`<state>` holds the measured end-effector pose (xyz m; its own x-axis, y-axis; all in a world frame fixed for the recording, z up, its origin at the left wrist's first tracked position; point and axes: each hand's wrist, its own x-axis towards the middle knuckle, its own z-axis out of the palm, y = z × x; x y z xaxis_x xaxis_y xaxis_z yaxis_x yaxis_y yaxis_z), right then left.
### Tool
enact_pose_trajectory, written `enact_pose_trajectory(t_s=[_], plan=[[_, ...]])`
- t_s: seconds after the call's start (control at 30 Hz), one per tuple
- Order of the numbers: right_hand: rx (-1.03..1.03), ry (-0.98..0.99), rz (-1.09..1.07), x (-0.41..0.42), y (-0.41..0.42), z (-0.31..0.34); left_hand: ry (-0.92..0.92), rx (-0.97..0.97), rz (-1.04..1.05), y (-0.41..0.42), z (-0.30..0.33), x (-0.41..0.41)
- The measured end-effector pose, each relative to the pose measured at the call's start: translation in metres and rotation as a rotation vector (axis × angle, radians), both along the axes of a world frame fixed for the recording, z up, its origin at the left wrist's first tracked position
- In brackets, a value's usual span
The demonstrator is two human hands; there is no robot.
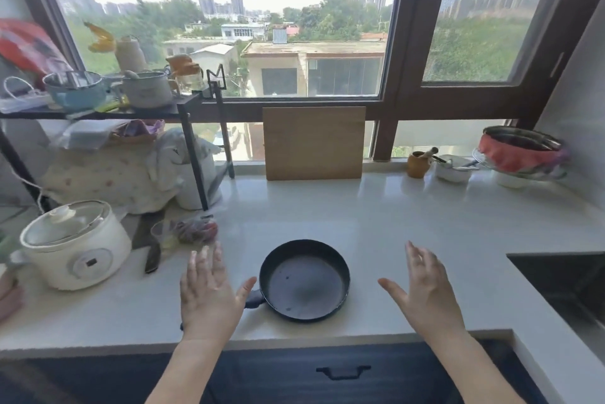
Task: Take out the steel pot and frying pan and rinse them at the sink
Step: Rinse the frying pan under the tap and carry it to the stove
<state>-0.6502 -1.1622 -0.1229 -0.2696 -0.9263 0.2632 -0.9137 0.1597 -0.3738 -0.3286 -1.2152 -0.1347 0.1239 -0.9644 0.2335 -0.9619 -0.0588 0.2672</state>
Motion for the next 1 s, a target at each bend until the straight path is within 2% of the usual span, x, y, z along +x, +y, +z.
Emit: enact_pose_trajectory(t_s=[0.2,0.37,0.57,0.7,1.0], plan=[[0.103,-0.065,0.139,-0.001,-0.057,-0.037,-0.009,0.111,-0.035,-0.048,-0.044,-0.013],[0.367,-0.197,0.278,-0.012,-0.102,-0.089,0.002,0.298,-0.129,-0.083,-0.080,-0.013],[0.645,-0.227,0.372,-0.024,-0.146,-0.133,-0.029,0.531,-0.269,-0.120,-0.118,-0.003],[0.695,-0.278,0.429,-0.029,-0.169,-0.149,0.032,0.643,-0.349,-0.137,-0.127,0.003],[0.705,-0.387,0.570,-0.032,-0.194,-0.161,0.047,0.687,-0.525,-0.162,-0.148,0.011]])
